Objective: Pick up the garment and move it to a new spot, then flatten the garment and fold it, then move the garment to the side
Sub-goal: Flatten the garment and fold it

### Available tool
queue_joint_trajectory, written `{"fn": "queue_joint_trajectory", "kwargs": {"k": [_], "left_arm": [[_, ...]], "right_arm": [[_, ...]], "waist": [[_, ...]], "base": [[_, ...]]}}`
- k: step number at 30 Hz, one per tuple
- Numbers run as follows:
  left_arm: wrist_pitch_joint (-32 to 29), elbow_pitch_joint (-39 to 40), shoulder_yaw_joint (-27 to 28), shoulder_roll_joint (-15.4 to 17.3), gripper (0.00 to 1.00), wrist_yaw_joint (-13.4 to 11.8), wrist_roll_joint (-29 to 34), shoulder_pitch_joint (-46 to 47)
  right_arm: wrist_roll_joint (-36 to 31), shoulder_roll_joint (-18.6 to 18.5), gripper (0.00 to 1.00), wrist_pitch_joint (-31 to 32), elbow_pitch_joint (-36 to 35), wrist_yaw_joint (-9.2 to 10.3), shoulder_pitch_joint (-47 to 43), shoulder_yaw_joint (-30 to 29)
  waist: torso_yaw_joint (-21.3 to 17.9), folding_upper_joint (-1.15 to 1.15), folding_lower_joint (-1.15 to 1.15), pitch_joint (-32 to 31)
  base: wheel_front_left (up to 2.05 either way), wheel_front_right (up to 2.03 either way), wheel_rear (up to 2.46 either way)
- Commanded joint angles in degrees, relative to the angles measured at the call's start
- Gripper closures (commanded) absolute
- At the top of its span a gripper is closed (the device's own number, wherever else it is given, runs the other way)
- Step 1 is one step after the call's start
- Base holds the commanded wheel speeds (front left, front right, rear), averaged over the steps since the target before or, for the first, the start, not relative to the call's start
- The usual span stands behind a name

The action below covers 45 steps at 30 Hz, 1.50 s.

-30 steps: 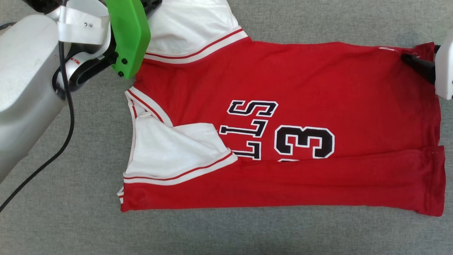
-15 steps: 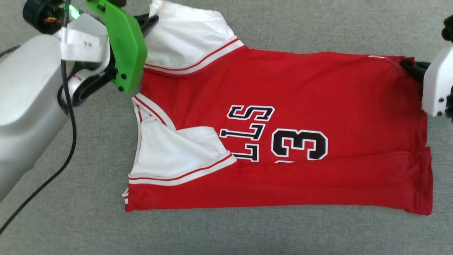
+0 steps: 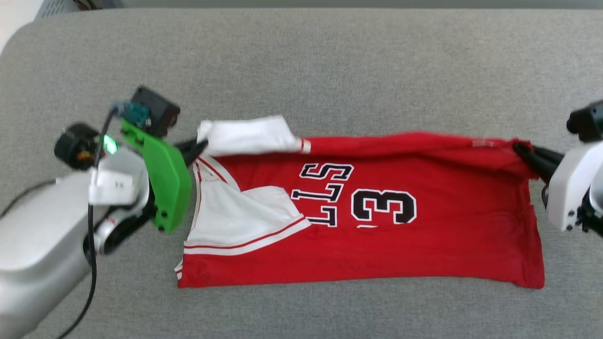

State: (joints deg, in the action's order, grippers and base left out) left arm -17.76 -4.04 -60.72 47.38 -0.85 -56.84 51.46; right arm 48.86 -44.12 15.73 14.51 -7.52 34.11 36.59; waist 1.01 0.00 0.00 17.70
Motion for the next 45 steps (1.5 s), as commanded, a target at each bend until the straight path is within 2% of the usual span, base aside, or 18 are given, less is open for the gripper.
{"fn": "queue_joint_trajectory", "kwargs": {"k": [1, 7, 12, 16, 21, 22, 23, 24, 28, 30, 35, 39, 45], "left_arm": [[0.81, 0.96, -0.35, 0.96, 1.00, -0.97, -0.67, -2.59], [3.64, 4.37, -2.03, 2.78, 1.00, -3.90, -2.72, -11.03], [5.10, 4.32, -3.61, 2.95, 1.00, -5.10, -3.55, -15.71], [5.97, 2.65, -4.34, 2.00, 1.00, -5.13, -4.53, -17.94], [7.19, -1.91, -4.65, -0.03, 1.00, -4.98, -5.10, -19.04], [7.71, -2.62, -4.51, -0.43, 0.97, -5.02, -5.18, -19.16], [8.54, -3.37, -4.32, -0.77, 0.51, -5.20, -5.09, -19.34], [9.52, -3.76, -3.97, -0.96, 0.00, -5.43, -5.12, -19.55], [14.75, -3.76, -2.04, -0.57, 0.00, -6.87, -4.86, -20.86], [18.28, -2.92, -0.34, -0.10, 0.00, -8.50, -4.88, -21.72], [26.90, -0.02, 2.98, 1.17, 0.00, -14.71, -2.43, -23.63], [31.05, 2.00, 5.44, 0.58, 0.00, -19.10, -0.50, -24.93], [32.67, 3.38, 10.71, -1.42, 0.00, -24.07, 3.58, -27.60]], "right_arm": [[1.03, -0.41, 1.00, -0.94, -0.58, 0.03, -2.03, 0.12], [1.43, -1.27, 1.00, -4.25, -3.32, 0.03, -9.46, -0.39], [1.98, -1.49, 1.00, -5.30, -4.75, 0.03, -15.30, -1.45], [1.39, -1.23, 1.00, -4.35, -4.52, 0.03, -17.56, -1.22], [1.28, 0.83, 1.00, -3.66, -1.98, 0.03, -18.16, -0.64], [1.65, 1.36, 1.00, -3.74, -1.67, 0.03, -18.25, -0.63], [2.14, 1.81, 0.53, -3.68, -1.52, 0.03, -18.36, -0.54], [2.29, 1.89, 0.00, -3.89, -1.64, 0.03, -18.35, -0.51], [4.07, 1.34, 0.00, -5.68, -3.68, 0.03, -18.81, -2.01], [5.45, 0.49, 0.00, -6.65, -5.57, 0.03, -19.15, -3.63], [8.92, -2.35, 0.00, -7.12, -10.37, 0.03, -19.54, -9.25], [12.05, -3.99, 0.00, -5.52, -10.44, 0.03, -19.80, -13.46], [20.36, -4.79, 0.00, 2.65, -6.24, 0.03, -21.36, -16.24]], "waist": [[-0.31, 0.00, 0.00, -2.56], [-0.34, 0.00, 0.00, -4.55], [-0.39, 0.00, 0.00, -4.63], [-0.75, 0.00, 0.00, -3.80], [-0.81, 0.00, 0.00, -3.04], [-0.79, 0.00, 0.00, -3.10], [-0.84, 0.00, 0.00, -3.31], [-0.85, 0.00, 0.00, -3.57], [-0.96, 0.00, 0.00, -5.45], [-0.99, 0.00, 0.00, -6.33], [-1.01, 0.00, 0.00, -7.69], [-0.61, 0.00, 0.00, -7.86], [0.52, 0.00, 0.00, -7.31]], "base": [[0.00, 0.00, 0.00], [0.00, 0.00, 0.00], [0.00, 0.00, 0.00], [0.00, 0.00, 0.00], [0.00, 0.00, 0.00], [0.00, 0.00, 0.00], [0.00, 0.00, 0.00], [0.00, 0.00, 0.00], [0.00, 0.00, 0.00], [0.00, 0.00, 0.00], [0.00, 0.00, 0.00], [0.00, 0.00, 0.00], [0.00, 0.00, 0.00]]}}
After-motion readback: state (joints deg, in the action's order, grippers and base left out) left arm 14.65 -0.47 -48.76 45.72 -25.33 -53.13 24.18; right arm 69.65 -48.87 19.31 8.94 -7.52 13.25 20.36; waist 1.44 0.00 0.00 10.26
